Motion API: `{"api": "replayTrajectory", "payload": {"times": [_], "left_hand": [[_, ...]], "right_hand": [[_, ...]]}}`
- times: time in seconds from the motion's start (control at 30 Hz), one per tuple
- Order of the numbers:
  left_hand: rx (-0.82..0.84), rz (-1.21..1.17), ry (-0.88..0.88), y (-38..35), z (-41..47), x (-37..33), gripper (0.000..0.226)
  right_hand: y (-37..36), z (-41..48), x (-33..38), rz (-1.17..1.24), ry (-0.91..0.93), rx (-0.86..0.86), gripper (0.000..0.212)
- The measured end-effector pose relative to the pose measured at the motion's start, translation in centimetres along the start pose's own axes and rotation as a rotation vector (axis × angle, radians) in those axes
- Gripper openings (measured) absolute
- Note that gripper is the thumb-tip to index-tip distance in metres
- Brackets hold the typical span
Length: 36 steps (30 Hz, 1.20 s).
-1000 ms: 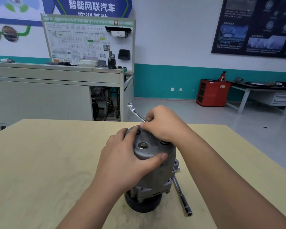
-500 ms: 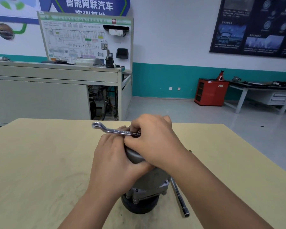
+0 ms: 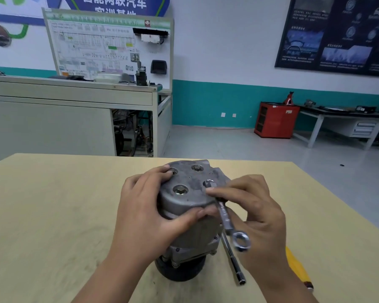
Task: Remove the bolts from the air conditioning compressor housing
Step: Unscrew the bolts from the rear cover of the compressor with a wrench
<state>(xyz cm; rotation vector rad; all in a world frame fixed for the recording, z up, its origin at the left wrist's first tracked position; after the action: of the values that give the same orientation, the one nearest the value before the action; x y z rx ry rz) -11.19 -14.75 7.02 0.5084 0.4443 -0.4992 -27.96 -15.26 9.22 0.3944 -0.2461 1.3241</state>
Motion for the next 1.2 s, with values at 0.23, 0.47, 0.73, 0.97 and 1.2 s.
{"api": "replayTrajectory", "payload": {"times": [0.23,0.47,0.73,0.97,1.2], "left_hand": [[-0.059,-0.004,-0.043,0.2,-0.3,-0.6,0.070],[-0.100,-0.001,-0.088,0.5,-0.5,-0.8,0.064],[-0.114,-0.012,-0.123,1.0,-0.8,-0.5,0.062],[-0.158,-0.028,-0.116,1.1,-0.9,-0.4,0.058],[-0.149,-0.057,-0.090,1.2,-0.8,-0.2,0.057]], "right_hand": [[0.4,-3.1,-6.5,0.506,-0.611,-0.281,0.043],[0.4,-3.0,-9.5,0.386,-0.967,-0.469,0.029],[-4.8,3.4,-8.8,-0.189,-0.858,0.259,0.028],[-7.9,4.2,-3.1,-0.467,-0.454,0.482,0.014],[-4.5,1.7,0.1,-0.243,-0.136,0.117,0.007]]}}
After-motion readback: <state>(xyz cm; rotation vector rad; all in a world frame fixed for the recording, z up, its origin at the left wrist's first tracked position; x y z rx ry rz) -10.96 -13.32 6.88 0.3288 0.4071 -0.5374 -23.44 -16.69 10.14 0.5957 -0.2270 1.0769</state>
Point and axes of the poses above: each hand's wrist, its own z-axis towards the middle knuckle, its own y-axis out of the back of the hand, x = y × z, the point moved 10 cm from there along z, towards the middle knuckle, and after that the axes turned 7 degrees about -x, right-handed, at the moved point
